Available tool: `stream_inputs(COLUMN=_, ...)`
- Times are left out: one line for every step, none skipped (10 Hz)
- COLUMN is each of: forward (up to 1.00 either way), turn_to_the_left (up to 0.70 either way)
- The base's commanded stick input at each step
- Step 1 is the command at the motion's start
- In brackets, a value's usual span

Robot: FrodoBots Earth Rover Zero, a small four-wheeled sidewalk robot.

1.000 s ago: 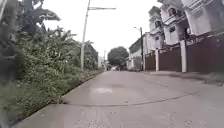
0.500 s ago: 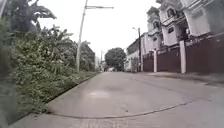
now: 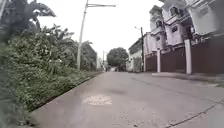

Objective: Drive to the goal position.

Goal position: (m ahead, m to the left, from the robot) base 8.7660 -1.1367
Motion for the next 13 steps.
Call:
stream_inputs(forward=0.70, turn_to_the_left=0.00)
stream_inputs(forward=0.70, turn_to_the_left=0.00)
stream_inputs(forward=0.70, turn_to_the_left=0.00)
stream_inputs(forward=0.70, turn_to_the_left=0.00)
stream_inputs(forward=0.70, turn_to_the_left=-0.02)
stream_inputs(forward=0.70, turn_to_the_left=-0.05)
stream_inputs(forward=0.70, turn_to_the_left=-0.13)
stream_inputs(forward=0.70, turn_to_the_left=-0.16)
stream_inputs(forward=0.70, turn_to_the_left=-0.13)
stream_inputs(forward=0.70, turn_to_the_left=-0.09)
stream_inputs(forward=0.70, turn_to_the_left=-0.04)
stream_inputs(forward=0.70, turn_to_the_left=0.00)
stream_inputs(forward=0.70, turn_to_the_left=0.00)
